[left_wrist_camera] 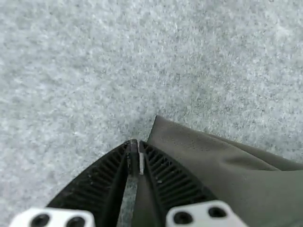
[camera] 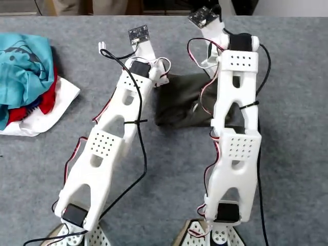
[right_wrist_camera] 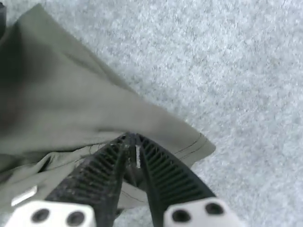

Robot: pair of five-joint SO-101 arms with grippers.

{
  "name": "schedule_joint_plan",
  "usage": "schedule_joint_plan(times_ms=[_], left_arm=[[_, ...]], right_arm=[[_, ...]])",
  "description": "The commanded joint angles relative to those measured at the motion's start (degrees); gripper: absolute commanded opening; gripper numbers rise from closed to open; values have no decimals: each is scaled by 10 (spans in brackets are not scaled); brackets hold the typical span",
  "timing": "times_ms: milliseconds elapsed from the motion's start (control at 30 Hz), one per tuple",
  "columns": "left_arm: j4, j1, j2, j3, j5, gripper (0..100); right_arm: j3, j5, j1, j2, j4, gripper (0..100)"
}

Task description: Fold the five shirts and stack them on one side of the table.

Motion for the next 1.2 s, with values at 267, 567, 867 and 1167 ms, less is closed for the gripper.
schedule_joint_plan(times_ms=[267,567,867,1167], left_arm=[[-7,-5,-12,-7,3,24],[-11,-5,-12,-7,3,24],[-11,-5,-11,-7,2,24],[-11,-5,-11,-7,2,24]], right_arm=[[-44,-2,27,102,96,5],[28,17,74,35,139,5],[232,59,110,-138,137,5],[451,165,202,-259,130,5]])
